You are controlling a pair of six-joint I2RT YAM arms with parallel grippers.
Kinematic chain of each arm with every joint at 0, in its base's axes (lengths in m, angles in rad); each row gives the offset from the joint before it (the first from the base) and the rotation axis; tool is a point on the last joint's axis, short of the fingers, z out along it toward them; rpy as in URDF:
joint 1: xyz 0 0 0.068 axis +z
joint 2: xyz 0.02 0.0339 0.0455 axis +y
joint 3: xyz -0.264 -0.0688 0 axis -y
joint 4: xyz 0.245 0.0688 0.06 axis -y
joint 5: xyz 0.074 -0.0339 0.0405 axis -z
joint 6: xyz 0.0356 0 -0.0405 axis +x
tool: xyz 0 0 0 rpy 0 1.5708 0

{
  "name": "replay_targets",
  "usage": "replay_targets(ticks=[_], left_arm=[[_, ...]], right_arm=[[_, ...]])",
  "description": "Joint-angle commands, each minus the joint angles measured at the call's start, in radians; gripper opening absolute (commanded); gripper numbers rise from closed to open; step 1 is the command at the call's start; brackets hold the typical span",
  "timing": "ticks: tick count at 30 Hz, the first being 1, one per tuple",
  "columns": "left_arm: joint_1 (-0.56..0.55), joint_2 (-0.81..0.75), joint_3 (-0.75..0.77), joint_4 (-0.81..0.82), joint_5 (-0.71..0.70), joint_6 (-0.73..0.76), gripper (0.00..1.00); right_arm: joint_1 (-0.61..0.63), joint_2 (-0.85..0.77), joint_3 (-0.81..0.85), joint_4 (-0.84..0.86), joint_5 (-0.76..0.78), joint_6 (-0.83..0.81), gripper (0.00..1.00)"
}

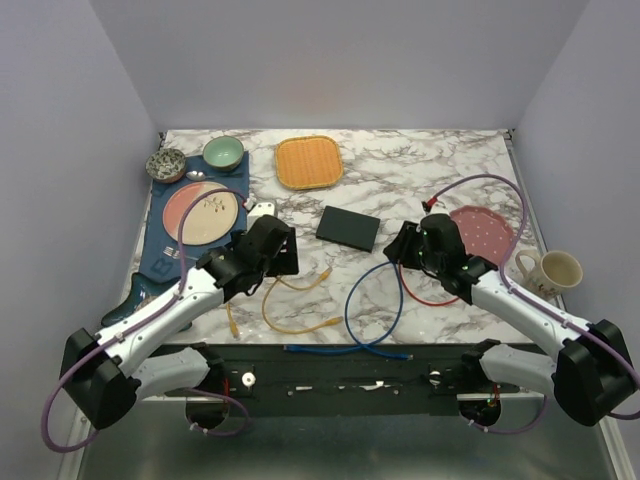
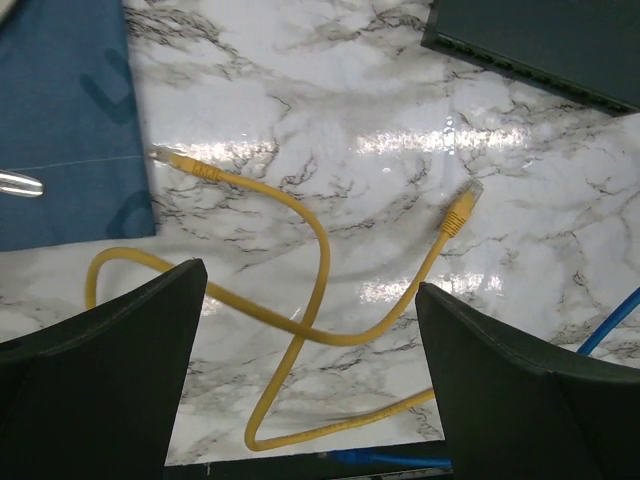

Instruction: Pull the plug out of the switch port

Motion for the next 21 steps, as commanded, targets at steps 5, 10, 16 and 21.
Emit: replay_targets(ticks=[5,10,16,21], left_arm=[[0.001,0.115,-0.028,-0.083,0.001,0.060,0.99],[0.001,0.175,-0.046,-0.019,0.110,0.080,0.99],[0.001,0.225,-0.040,-0.040,0.213,0.117,0.99],[0.001,0.232,-0.059,-0.017,0.291,0.114,0.61]], right_arm=[[-0.003,-0.011,-0.051,0.052,-0.033,-0.005,0.49],[-0.003,-0.033,-0.061,0.052,-0.044,-0.008,0.49],[-0.003,-0.034,-0.063,0.052,-0.053,-0.012,0.49],[-0.003,-0.008,-0.051,0.060,-0.058,-0.012,0.48]])
